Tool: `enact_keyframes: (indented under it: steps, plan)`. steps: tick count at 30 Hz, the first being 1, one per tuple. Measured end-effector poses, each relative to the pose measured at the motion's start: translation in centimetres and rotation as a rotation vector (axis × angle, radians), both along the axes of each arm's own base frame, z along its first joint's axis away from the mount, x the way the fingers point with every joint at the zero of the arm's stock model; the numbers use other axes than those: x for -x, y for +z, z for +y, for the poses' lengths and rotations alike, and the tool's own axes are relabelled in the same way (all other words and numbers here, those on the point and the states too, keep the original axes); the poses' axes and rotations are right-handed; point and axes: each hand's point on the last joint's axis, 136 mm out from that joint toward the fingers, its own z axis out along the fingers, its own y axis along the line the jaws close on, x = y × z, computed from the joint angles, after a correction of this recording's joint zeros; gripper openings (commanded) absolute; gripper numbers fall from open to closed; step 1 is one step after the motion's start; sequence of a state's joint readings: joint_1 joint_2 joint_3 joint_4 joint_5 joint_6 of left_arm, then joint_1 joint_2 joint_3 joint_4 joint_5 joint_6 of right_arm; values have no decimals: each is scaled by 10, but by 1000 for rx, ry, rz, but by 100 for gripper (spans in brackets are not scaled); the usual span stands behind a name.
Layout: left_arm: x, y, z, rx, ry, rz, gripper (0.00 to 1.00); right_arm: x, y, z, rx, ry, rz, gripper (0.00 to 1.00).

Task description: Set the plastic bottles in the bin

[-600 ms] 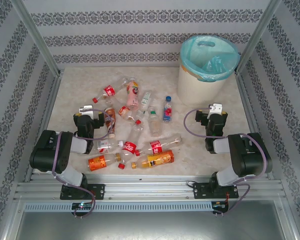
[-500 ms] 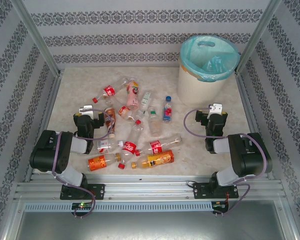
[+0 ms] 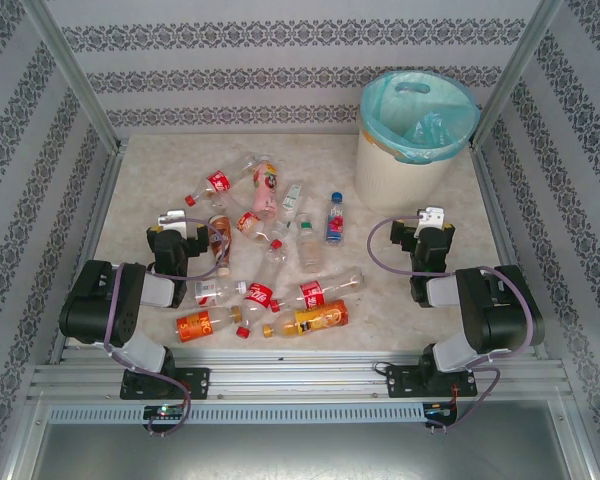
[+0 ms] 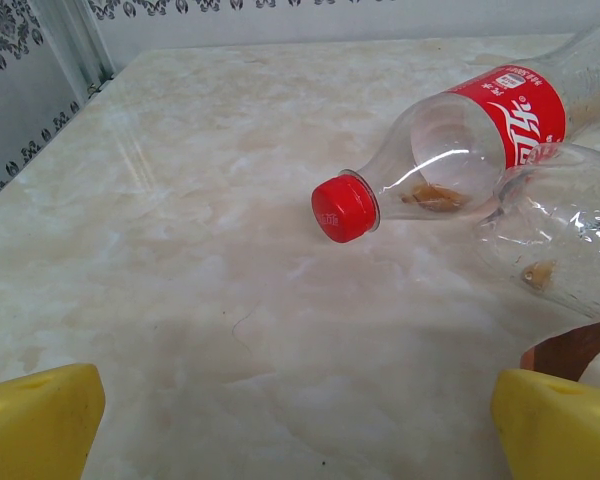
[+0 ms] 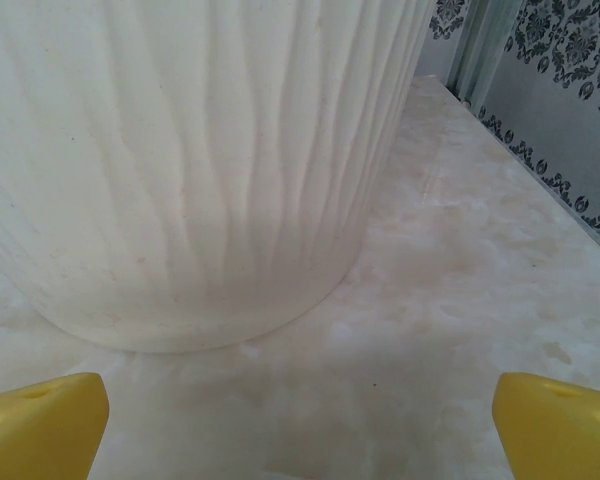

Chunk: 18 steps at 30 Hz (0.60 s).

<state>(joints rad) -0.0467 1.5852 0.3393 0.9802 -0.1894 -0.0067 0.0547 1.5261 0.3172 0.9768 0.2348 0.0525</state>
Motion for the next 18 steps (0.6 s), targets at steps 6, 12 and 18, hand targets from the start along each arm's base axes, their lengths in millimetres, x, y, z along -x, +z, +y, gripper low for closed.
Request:
enact_keyframes:
  steps: [6, 12, 18]
  plan:
    - [0, 0, 0, 0, 0, 0, 100, 0, 0, 0, 0, 3, 0, 98]
    - [0, 0, 0, 0, 0, 0, 100, 0, 0, 2, -3, 9, 0, 98]
    - [0, 0, 0, 0, 0, 0, 98, 0, 0, 3, -5, 14, 0, 98]
